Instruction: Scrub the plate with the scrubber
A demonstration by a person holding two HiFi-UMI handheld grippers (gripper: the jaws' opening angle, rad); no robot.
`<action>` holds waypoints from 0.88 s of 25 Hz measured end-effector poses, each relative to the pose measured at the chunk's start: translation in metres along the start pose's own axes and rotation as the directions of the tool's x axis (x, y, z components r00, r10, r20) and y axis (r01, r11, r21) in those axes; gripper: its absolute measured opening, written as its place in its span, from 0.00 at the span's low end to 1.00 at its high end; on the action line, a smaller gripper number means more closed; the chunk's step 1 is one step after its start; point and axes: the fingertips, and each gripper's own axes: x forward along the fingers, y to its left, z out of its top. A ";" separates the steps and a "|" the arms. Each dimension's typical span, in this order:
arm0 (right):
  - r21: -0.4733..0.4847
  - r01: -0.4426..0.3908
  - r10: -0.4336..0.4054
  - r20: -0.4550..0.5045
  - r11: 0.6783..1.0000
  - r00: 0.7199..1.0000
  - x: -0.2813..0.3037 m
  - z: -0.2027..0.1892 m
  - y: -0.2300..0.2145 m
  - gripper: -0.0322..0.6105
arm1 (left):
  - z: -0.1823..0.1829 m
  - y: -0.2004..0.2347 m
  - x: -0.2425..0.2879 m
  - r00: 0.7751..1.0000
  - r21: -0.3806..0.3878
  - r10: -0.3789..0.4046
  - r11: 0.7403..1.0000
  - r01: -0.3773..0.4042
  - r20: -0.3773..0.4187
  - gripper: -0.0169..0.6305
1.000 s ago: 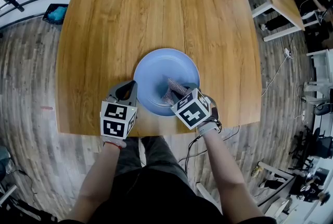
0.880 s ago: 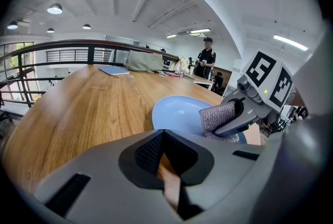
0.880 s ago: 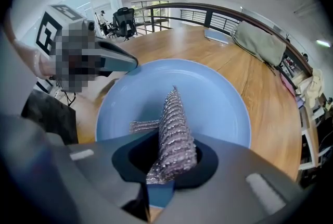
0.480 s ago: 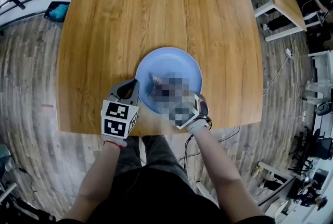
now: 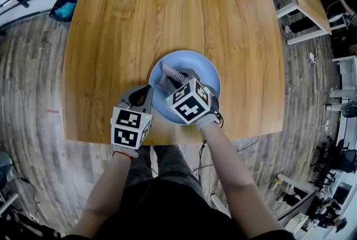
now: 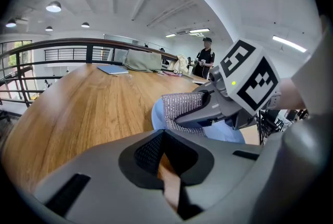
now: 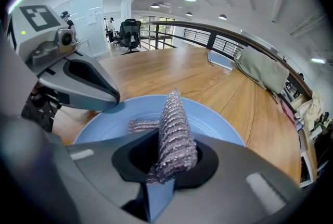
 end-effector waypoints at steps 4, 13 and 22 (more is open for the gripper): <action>0.038 0.027 -0.027 0.013 0.999 1.000 0.003 0.003 -0.015 0.16 | -0.001 0.000 0.000 1.000 -0.009 -0.003 1.000 0.003 0.002 0.02; 0.116 0.127 -0.127 -0.008 0.985 0.992 0.000 -0.007 -0.057 0.16 | -0.002 0.002 -0.002 1.000 -0.010 -0.007 1.000 0.007 0.003 0.02; 0.170 0.206 -0.202 -0.041 0.964 0.978 -0.020 -0.040 -0.082 0.16 | -0.001 0.002 -0.001 1.000 -0.008 -0.004 1.000 0.004 0.004 0.02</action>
